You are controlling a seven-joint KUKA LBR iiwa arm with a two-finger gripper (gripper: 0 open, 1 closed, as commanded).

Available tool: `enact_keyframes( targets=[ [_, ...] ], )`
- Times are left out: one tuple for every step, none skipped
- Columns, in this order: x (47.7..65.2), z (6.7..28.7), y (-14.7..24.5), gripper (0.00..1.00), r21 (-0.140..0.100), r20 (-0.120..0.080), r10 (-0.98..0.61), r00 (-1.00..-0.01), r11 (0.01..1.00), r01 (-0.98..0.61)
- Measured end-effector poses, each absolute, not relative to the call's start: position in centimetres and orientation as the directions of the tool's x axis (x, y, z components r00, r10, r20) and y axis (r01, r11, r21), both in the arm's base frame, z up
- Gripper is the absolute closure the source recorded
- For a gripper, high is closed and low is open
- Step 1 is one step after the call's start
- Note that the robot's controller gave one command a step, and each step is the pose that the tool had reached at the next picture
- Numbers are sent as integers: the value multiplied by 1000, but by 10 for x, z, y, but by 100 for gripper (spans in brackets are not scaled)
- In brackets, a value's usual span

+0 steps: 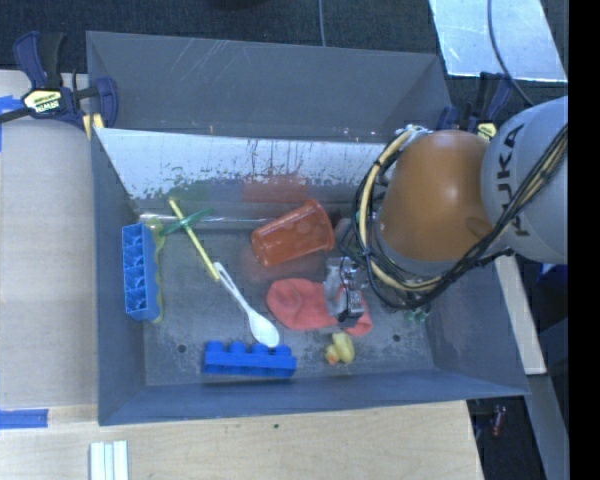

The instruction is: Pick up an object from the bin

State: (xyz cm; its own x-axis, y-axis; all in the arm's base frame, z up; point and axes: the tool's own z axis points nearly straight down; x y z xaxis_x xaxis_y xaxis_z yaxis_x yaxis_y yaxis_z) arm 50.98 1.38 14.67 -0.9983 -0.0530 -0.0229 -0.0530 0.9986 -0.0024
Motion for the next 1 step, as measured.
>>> enact_keyframes(
  targets=[
    [531,92,-7,100,-6,-21,-212,-977,977,-212]
  ],
)
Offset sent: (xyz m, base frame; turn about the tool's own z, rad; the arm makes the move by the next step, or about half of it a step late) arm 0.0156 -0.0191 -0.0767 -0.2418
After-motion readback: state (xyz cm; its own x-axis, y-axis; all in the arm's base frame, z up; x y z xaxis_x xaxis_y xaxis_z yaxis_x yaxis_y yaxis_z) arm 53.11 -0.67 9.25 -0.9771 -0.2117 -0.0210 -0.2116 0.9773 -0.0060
